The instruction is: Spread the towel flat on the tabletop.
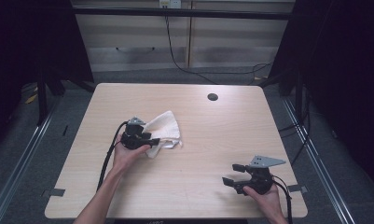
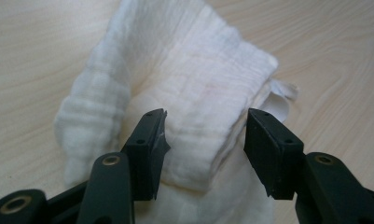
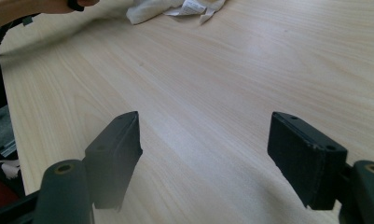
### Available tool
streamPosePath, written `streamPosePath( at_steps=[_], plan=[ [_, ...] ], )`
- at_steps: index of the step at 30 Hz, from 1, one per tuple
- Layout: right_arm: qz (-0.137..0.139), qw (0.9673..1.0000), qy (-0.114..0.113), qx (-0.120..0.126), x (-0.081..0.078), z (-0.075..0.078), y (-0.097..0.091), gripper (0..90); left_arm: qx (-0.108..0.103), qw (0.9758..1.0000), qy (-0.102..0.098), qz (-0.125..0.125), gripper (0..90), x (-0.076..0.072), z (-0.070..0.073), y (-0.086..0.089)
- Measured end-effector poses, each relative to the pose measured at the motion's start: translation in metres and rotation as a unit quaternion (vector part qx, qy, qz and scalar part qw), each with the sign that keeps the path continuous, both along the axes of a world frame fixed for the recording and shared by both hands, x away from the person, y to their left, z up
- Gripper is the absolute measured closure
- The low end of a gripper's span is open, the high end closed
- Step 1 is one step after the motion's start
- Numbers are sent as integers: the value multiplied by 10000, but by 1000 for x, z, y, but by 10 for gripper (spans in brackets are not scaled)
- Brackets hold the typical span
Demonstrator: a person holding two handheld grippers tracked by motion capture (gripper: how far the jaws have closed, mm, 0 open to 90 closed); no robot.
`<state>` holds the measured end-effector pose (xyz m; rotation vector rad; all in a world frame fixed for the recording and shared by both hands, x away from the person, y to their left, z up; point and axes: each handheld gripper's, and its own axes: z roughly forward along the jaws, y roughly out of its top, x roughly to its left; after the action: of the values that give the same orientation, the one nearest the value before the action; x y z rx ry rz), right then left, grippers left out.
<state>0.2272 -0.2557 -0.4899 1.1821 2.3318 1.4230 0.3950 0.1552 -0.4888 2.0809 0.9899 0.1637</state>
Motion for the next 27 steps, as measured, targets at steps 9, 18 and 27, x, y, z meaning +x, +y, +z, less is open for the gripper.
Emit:
streamPosePath(
  at_steps=[9, 18, 27],
  plan=[
    [23, 10000, 15, -37, 1, -1, 1, 246, -65, 9998, 61, -163, 731, -8, -12, 1],
    [-60, 10000, 6, -64, 0, -1, 1, 248, -144, 9987, 32, -486, 762, -31, -14, 3],
    [-95, 9999, 17, -58, 0, 0, 0, 262, 122, 9949, -9, -1006, 766, -64, -8, -11]
  ],
)
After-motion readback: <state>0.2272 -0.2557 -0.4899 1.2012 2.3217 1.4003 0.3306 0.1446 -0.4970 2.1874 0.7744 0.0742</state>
